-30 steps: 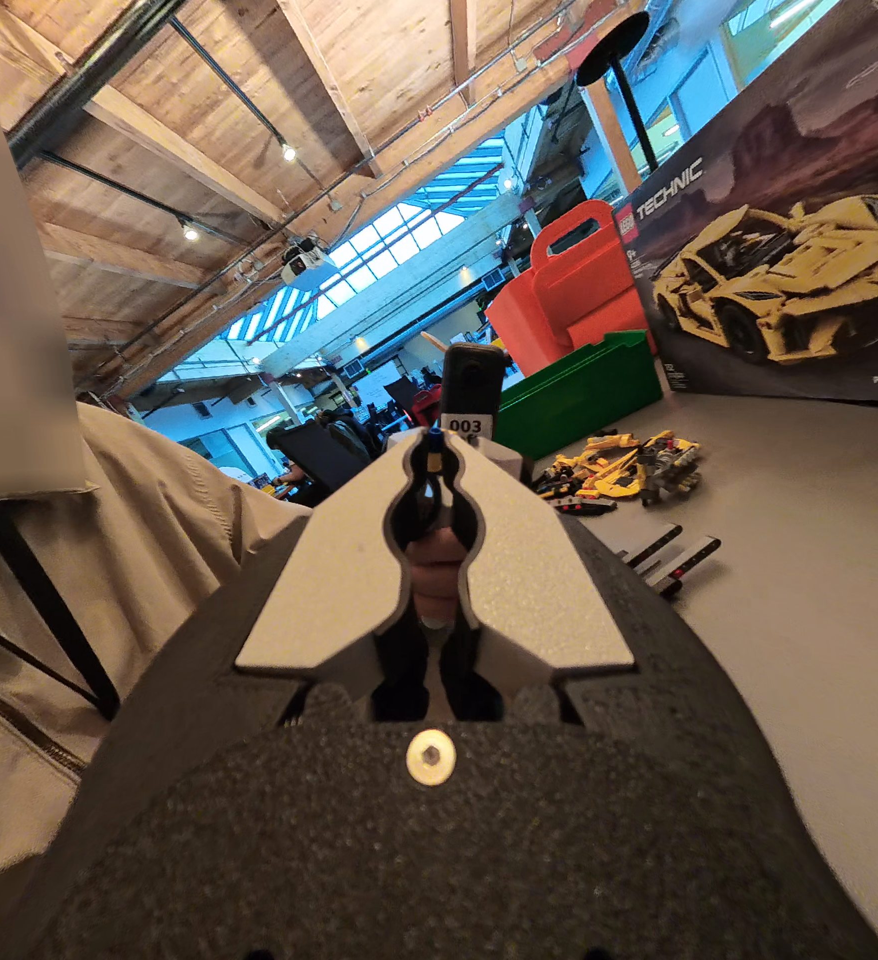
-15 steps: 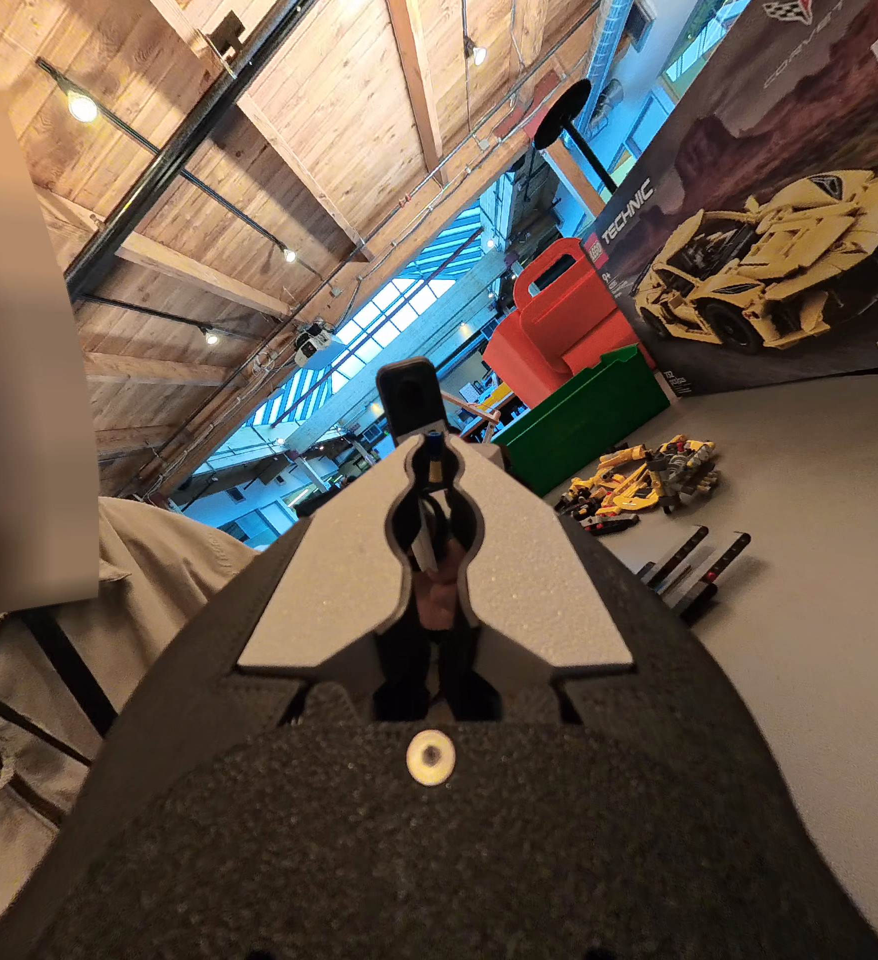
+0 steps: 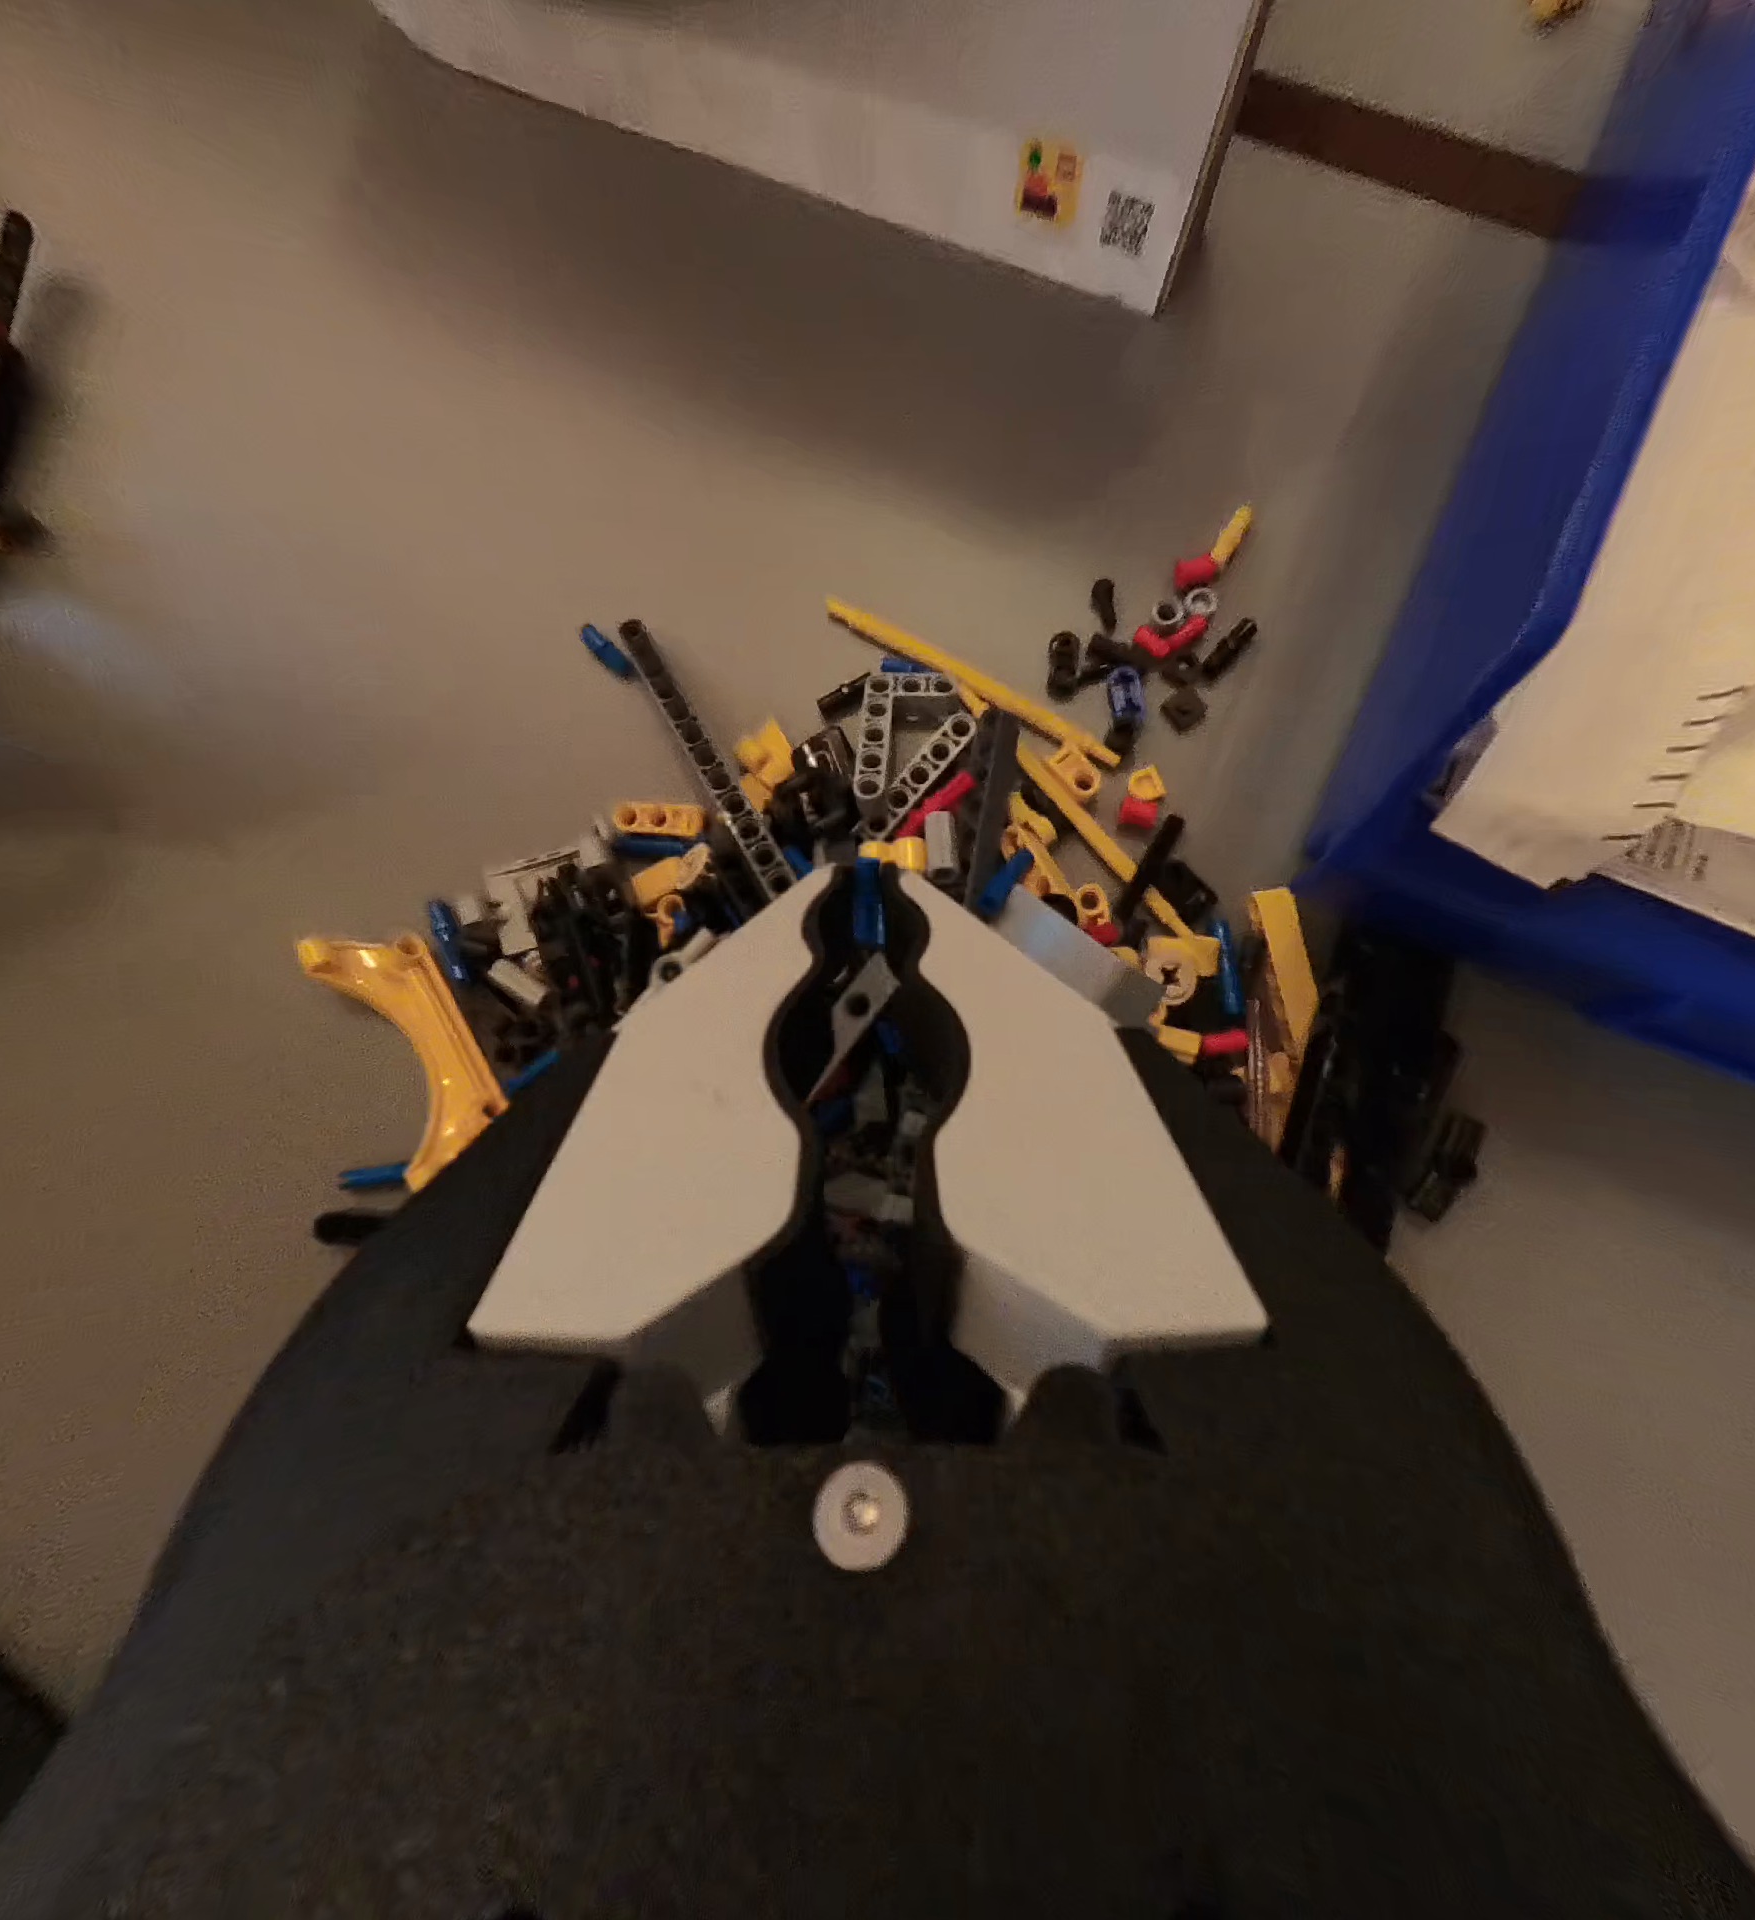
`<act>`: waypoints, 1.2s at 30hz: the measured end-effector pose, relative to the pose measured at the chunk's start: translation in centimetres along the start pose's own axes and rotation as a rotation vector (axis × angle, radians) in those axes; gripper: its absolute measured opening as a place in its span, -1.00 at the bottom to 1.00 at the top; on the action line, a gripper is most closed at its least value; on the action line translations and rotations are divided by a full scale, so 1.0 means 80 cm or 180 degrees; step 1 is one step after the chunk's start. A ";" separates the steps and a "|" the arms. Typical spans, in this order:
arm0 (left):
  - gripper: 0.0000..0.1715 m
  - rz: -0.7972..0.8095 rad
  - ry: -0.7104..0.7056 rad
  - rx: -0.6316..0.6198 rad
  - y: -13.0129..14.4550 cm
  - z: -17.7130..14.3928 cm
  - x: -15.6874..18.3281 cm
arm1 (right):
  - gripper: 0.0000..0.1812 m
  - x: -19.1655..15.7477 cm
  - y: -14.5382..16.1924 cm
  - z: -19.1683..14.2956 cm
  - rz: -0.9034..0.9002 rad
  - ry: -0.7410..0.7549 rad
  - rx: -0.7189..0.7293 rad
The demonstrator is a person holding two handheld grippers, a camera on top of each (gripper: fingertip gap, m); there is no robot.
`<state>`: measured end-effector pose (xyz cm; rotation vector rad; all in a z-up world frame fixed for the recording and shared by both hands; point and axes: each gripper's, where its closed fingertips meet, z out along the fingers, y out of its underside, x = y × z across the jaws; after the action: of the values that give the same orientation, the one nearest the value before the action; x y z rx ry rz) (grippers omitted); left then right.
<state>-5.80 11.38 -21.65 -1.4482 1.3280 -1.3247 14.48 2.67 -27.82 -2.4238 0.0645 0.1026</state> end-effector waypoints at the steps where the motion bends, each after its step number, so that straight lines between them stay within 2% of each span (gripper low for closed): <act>1: -0.82 0.0048 -0.0010 -0.0011 0.001 0.000 0.001 | -0.95 0.002 -0.001 -0.001 -0.0006 0.0002 0.0059; 5: -0.82 0.0061 0.0018 -0.0001 0.002 0.002 0.007 | -0.82 0.011 0.014 0.004 0.0131 -0.0037 -0.0073; 7: -0.82 0.0066 -0.0012 0.0009 0.002 0.003 0.007 | -0.81 0.013 -0.003 0.007 0.0042 0.0028 0.0178; 9: -0.82 0.0070 0.0049 0.0041 0.000 0.002 0.011 | -0.80 -0.003 -0.036 0.005 -0.0208 -0.0022 0.0627; 10: -0.82 0.0055 0.0134 0.0069 -0.002 0.001 0.016 | -0.80 -0.028 -0.061 0.001 -0.0318 -0.0241 0.0984; 12: -0.82 -0.0048 0.0379 0.0162 -0.010 -0.002 0.029 | -0.76 -0.105 -0.102 -0.014 -0.0533 -0.1068 0.1661; 14: -0.82 -0.0243 0.0495 0.0318 -0.020 -0.008 0.030 | -0.71 -0.182 -0.117 -0.026 -0.0712 -0.1869 0.1905; 17: -0.82 -0.0616 0.0620 0.0557 -0.033 -0.017 0.021 | -0.69 -0.249 -0.117 -0.015 -0.1012 -0.2183 0.1823; 21: -0.82 -0.0987 0.0821 0.0687 -0.042 -0.027 0.013 | -0.77 -0.293 -0.120 0.003 -0.1229 -0.2153 0.1859; 26: -0.82 -0.0907 0.0980 0.0472 -0.032 -0.027 0.018 | -0.77 -0.309 -0.116 0.008 -0.1140 -0.2359 0.1768; 32: -0.82 -0.0795 0.0917 0.0070 -0.005 -0.015 0.018 | -0.80 -0.298 -0.100 0.029 -0.1423 -0.2039 0.1510; 36: -0.82 -0.0251 0.0644 -0.0254 0.016 -0.007 0.016 | -0.81 -0.291 -0.087 0.045 -0.1589 -0.1833 0.1282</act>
<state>-6.72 9.99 -22.54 -1.4638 1.4814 -1.5180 -8.39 10.73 -23.87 -1.8648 -0.7051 0.4985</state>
